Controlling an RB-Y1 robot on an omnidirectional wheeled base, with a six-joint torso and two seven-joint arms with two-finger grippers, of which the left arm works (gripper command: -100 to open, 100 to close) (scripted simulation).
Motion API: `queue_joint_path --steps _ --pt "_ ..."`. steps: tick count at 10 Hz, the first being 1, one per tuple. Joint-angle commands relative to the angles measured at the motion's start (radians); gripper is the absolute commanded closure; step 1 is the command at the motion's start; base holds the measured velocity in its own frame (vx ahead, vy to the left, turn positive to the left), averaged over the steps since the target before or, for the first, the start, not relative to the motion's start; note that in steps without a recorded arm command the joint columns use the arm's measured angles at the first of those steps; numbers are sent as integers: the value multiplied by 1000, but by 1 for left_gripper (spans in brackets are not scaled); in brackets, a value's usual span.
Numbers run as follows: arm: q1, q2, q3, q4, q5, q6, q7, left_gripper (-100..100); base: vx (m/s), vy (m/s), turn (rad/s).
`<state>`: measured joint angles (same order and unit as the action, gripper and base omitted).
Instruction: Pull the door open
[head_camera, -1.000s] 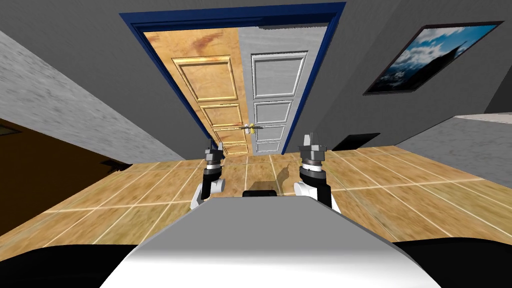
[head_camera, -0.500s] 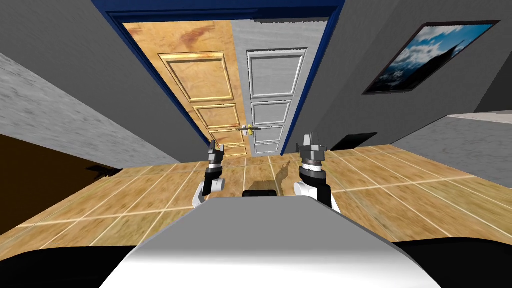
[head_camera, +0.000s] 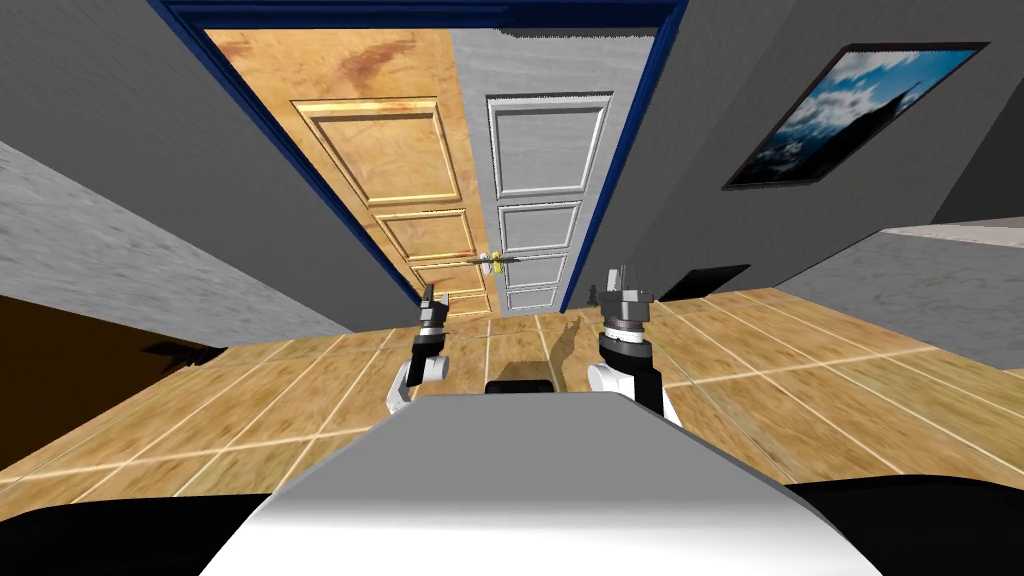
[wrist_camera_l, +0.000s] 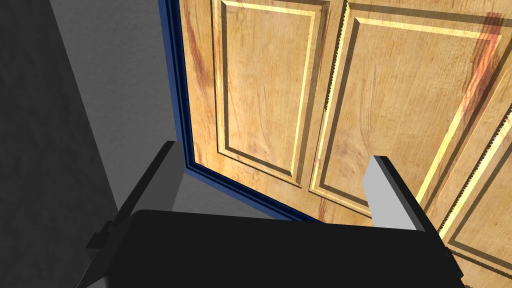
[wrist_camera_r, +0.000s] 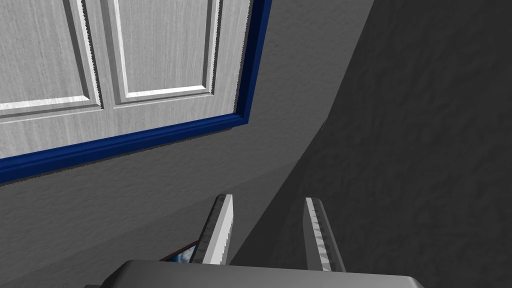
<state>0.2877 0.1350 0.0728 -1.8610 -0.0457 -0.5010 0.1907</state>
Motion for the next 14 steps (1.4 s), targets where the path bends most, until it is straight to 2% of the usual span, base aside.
queue_joint_path --steps 1,7,8,13,14 --pt "-14 6 6 32 4 10 1 -100 101 -9 -50" --pt "-61 33 31 149 21 42 7 -100 106 -15 -44" --pt "-77 42 39 188 27 52 10 -100 137 -10 -72" --pt "-115 62 59 284 40 78 15 -100 115 -15 -47" --pt "-129 70 67 320 45 88 17 -100 153 -14 -72"
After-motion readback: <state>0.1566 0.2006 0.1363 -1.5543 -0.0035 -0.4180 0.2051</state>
